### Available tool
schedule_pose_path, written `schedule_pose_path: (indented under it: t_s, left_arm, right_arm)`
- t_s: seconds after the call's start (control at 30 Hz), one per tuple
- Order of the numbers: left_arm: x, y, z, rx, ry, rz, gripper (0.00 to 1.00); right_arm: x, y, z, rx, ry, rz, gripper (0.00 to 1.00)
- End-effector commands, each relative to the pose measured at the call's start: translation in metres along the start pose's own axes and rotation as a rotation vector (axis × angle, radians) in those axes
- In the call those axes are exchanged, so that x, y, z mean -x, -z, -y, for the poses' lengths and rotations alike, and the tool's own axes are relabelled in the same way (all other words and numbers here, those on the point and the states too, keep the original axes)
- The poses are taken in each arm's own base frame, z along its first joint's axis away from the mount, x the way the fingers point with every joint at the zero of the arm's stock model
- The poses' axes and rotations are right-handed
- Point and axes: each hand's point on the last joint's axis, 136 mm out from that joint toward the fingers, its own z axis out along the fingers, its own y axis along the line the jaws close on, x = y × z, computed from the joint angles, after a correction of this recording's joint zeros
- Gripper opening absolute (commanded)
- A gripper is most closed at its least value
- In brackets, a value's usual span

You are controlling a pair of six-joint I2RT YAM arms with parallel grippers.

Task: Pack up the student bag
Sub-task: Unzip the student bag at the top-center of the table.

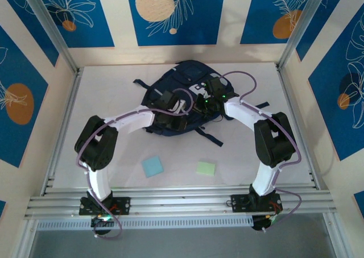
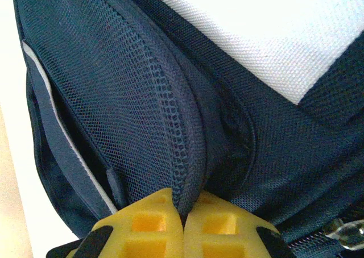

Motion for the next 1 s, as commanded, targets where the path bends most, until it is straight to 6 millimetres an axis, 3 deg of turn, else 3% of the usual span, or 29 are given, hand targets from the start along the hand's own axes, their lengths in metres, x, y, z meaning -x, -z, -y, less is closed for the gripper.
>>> schedule_pose_path:
  t_s: [0.0, 0.23, 0.4, 0.63, 0.8, 0.97]
  left_arm:
    - [0.016, -0.006, -0.006, -0.049, 0.087, 0.048, 0.30]
    - [0.013, -0.011, -0.017, -0.037, 0.147, 0.043, 0.17]
    - [0.013, -0.011, -0.023, -0.026, 0.186, 0.048, 0.00]
    - [0.007, 0.007, -0.040, 0.016, 0.160, 0.009, 0.00]
    - [-0.016, 0.034, -0.080, 0.250, 0.049, -0.082, 0.00]
    - [-0.018, 0.057, -0.108, 0.311, 0.091, -0.077, 0.00]
  right_arm:
    - [-0.001, 0.020, -0.029, 0.089, 0.074, 0.018, 0.00]
    - [-0.003, 0.021, -0.030, 0.087, 0.087, 0.014, 0.00]
    - [-0.003, 0.021, -0.029, 0.081, 0.096, 0.011, 0.00]
    - [0.002, 0.024, -0.019, 0.043, 0.104, 0.032, 0.00]
    - [0.011, 0.028, -0.008, 0.019, 0.090, 0.056, 0.00]
    - [0.019, 0.031, 0.000, 0.001, 0.087, 0.071, 0.00]
